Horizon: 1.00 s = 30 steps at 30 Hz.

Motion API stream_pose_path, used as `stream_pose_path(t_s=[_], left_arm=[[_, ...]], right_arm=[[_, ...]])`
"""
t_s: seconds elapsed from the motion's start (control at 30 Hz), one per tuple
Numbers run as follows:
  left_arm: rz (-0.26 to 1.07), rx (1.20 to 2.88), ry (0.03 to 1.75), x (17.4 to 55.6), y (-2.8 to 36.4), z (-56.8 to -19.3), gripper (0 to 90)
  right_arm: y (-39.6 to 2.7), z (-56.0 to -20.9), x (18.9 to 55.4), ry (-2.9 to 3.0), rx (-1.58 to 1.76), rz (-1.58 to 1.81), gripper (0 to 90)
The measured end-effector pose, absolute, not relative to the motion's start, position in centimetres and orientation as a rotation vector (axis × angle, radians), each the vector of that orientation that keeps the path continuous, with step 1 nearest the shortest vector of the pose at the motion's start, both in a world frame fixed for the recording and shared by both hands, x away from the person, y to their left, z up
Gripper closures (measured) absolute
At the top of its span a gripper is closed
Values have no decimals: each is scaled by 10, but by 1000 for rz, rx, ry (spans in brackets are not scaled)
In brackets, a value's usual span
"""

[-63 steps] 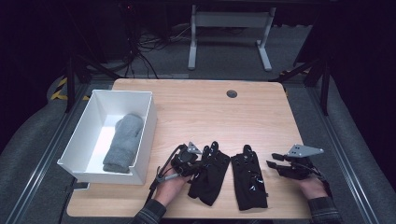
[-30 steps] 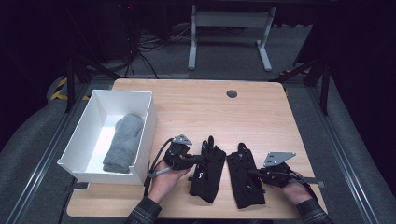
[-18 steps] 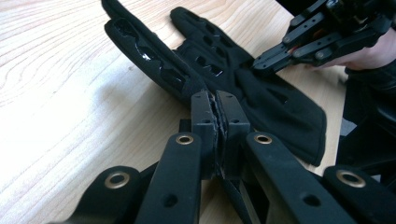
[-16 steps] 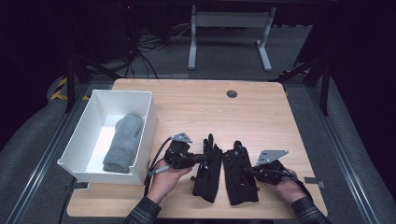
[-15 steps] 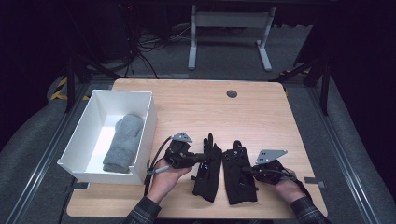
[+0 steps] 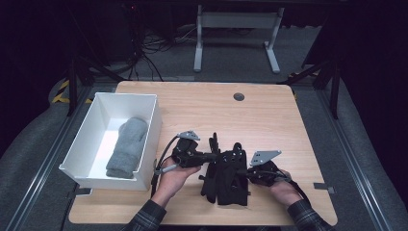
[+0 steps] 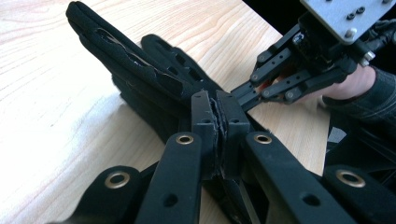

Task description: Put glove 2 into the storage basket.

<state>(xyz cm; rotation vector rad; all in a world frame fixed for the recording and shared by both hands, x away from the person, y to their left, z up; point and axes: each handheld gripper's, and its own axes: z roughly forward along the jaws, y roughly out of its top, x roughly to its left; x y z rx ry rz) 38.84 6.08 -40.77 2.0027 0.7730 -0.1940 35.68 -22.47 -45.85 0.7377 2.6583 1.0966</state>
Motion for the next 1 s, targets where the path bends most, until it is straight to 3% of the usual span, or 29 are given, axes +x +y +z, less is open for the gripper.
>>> stream_pose_path(t_s=[0.47,0.73,1.0], left_arm=[[-221,2035,767,394,45,-416,878],[-225,2032,768,395,43,-417,878],[-245,2055,747,393,27,-420,878]], right_arm=[[-188,-458,365,2670,664,1119,900],[-223,-453,366,2631,762,1137,900],[-213,-459,365,2677,726,1125,900]])
